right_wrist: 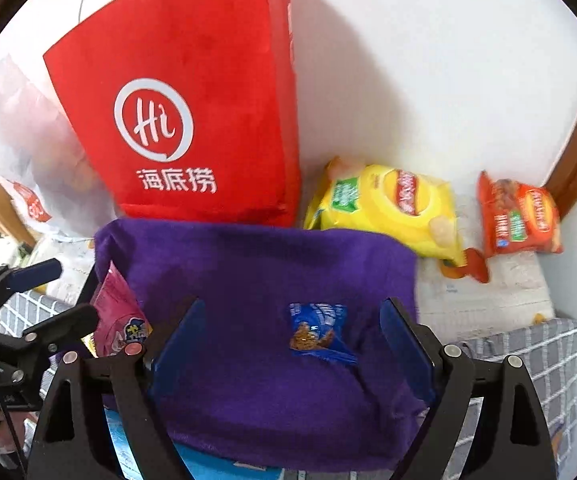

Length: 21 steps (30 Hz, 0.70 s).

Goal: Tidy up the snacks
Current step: 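Open the right tool and left tool, dropping packets on the towel, then move the right tool back to the pile and grasp the panda-print packet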

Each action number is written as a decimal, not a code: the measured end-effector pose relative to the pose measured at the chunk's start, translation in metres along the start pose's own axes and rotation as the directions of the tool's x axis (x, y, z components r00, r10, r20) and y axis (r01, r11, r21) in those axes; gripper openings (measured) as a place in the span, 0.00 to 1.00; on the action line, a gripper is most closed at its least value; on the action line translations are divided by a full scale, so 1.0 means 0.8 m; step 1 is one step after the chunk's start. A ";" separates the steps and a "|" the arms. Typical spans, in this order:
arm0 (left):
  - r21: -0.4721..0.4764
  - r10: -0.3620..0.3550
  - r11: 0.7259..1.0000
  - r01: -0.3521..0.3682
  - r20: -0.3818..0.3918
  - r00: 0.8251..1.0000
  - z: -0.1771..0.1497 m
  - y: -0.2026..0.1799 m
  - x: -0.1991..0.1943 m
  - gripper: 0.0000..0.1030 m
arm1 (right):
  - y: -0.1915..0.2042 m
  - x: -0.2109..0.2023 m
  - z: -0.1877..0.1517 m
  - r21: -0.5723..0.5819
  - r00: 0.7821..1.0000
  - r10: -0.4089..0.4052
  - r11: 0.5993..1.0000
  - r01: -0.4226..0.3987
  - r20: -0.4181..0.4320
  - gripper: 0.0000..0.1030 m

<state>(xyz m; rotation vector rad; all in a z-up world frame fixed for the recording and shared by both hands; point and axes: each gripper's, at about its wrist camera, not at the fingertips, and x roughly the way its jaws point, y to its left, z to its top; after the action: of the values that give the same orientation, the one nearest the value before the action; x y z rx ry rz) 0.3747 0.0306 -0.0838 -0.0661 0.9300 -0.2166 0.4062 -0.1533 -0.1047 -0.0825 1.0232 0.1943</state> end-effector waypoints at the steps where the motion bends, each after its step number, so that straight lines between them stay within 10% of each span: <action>1: -0.001 -0.004 1.000 0.004 0.006 1.000 0.000 0.000 -0.005 0.89 | 0.001 -0.007 -0.001 -0.005 1.000 -0.016 1.000 0.016 0.009 0.86; 21: 0.059 0.007 0.998 -0.012 0.096 0.995 0.005 -0.011 -0.109 0.88 | -0.004 -0.110 -0.088 0.104 1.000 -0.020 0.994 0.019 0.011 0.86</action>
<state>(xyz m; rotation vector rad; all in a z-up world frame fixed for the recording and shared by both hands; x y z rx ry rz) 0.3262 0.0406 -0.0117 -0.0171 0.8274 -0.2302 0.3034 -0.1787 -0.0662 0.0034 1.0189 0.1233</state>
